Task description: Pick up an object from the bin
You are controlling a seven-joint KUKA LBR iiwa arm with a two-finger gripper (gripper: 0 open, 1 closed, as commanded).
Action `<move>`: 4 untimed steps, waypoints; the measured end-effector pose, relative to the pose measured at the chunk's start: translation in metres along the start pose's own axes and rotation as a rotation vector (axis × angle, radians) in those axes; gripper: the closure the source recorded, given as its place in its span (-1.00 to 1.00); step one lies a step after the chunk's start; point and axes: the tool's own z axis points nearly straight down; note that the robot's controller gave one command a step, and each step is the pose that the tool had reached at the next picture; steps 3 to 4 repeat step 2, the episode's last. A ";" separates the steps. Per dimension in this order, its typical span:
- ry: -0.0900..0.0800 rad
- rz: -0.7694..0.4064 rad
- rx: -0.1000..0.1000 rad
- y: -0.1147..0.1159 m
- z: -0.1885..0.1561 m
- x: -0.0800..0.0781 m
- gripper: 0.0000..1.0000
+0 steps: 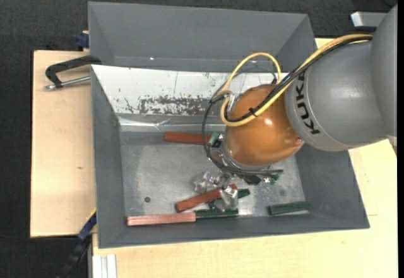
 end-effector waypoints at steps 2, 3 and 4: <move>0.006 -0.255 -0.006 -0.068 0.001 -0.006 1.00; 0.006 -0.255 -0.006 -0.068 0.001 -0.006 1.00; 0.006 -0.255 -0.006 -0.068 0.001 -0.006 1.00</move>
Offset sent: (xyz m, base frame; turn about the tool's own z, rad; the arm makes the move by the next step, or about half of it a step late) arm 0.0545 -0.0385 -0.0051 -0.2588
